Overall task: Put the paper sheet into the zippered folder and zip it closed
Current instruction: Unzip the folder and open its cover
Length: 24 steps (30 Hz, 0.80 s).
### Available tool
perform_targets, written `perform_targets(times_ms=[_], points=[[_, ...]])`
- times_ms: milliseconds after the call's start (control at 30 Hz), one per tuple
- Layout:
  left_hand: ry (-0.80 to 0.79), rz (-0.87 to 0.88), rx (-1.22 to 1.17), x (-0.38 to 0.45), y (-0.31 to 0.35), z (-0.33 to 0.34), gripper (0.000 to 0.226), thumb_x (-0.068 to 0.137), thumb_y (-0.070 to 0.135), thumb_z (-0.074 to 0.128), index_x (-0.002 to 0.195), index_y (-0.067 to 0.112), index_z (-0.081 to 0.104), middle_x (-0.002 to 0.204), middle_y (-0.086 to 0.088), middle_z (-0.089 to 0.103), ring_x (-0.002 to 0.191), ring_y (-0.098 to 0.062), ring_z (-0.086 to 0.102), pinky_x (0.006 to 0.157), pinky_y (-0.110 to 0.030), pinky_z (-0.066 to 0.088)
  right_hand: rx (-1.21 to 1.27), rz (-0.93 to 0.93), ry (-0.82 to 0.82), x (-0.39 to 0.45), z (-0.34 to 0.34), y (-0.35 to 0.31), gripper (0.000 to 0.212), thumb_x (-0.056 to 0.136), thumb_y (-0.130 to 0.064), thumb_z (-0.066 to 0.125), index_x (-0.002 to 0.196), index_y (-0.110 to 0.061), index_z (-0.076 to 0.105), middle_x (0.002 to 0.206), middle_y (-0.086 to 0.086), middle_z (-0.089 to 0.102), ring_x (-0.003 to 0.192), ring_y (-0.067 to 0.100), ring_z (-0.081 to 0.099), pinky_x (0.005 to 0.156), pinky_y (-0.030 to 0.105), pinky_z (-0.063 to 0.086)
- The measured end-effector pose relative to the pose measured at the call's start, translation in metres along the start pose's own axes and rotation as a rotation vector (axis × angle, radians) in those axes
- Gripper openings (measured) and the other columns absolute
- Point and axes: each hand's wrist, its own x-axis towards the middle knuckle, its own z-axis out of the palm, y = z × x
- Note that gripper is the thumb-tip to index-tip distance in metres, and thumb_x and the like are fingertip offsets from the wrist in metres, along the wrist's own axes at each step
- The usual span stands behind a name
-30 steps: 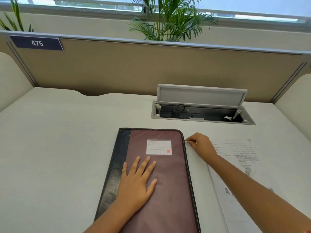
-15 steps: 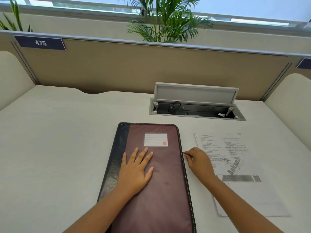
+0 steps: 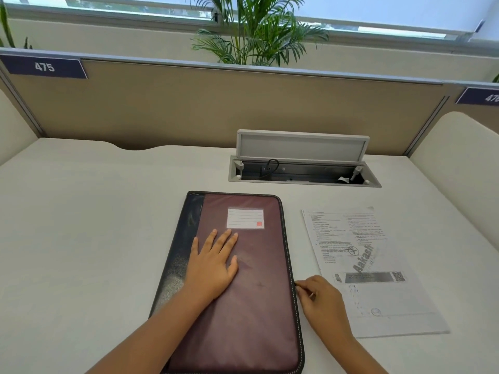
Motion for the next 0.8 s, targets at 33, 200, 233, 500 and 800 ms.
perform_targets(times_ms=[33,200,233,500,800], points=[[-0.001,0.002,0.003,0.003,0.001,0.001,0.054,0.093,0.043,0.030,0.144,0.035,0.014,0.154,0.012,0.019,0.143,-0.015,0.010,0.115,-0.050,0.004,0.002,0.005,-0.004,-0.004,-0.001,0.001,0.012,0.082,-0.008,0.065,0.089,-0.013,0.074,0.074,-0.005,0.063,0.068,0.006,0.057,0.064,0.010,0.042],[0.009,0.002,0.004,0.014,0.002,0.004,0.054,0.092,0.043,0.030,0.144,0.034,0.017,0.154,0.012,0.021,0.143,-0.015,0.012,0.114,-0.051,0.005,0.016,0.035,-0.016,-0.024,-0.003,0.007,0.013,0.082,-0.009,0.066,0.089,-0.017,0.074,0.073,-0.008,0.061,0.067,0.002,0.056,0.066,0.008,0.043],[0.013,0.001,0.002,0.016,0.003,0.004,0.054,0.092,0.043,0.031,0.144,0.034,0.018,0.154,0.012,0.021,0.143,-0.015,0.012,0.114,-0.051,0.005,0.014,0.042,-0.013,-0.024,-0.003,0.008,0.013,0.081,-0.009,0.067,0.088,-0.017,0.074,0.074,-0.008,0.061,0.067,0.002,0.056,0.066,0.008,0.044],[-0.147,0.022,0.004,0.039,0.000,-0.004,0.056,0.094,0.048,0.023,0.145,0.033,0.006,0.157,0.008,0.005,0.144,-0.018,-0.001,0.113,-0.055,-0.002,0.046,0.119,0.048,0.009,-0.005,0.004,0.007,0.082,-0.015,0.064,0.080,-0.020,0.069,0.077,-0.011,0.061,0.071,-0.004,0.054,0.062,0.006,0.039],[-0.383,0.268,0.068,-0.043,0.005,-0.021,0.094,0.067,0.085,0.024,0.139,0.040,-0.019,0.146,0.007,-0.031,0.136,-0.025,-0.030,0.106,-0.056,-0.019,0.037,0.052,0.013,0.004,-0.003,0.013,0.007,0.083,-0.011,0.065,0.080,-0.016,0.069,0.077,-0.003,0.061,0.071,0.007,0.055,0.066,0.021,0.046]])
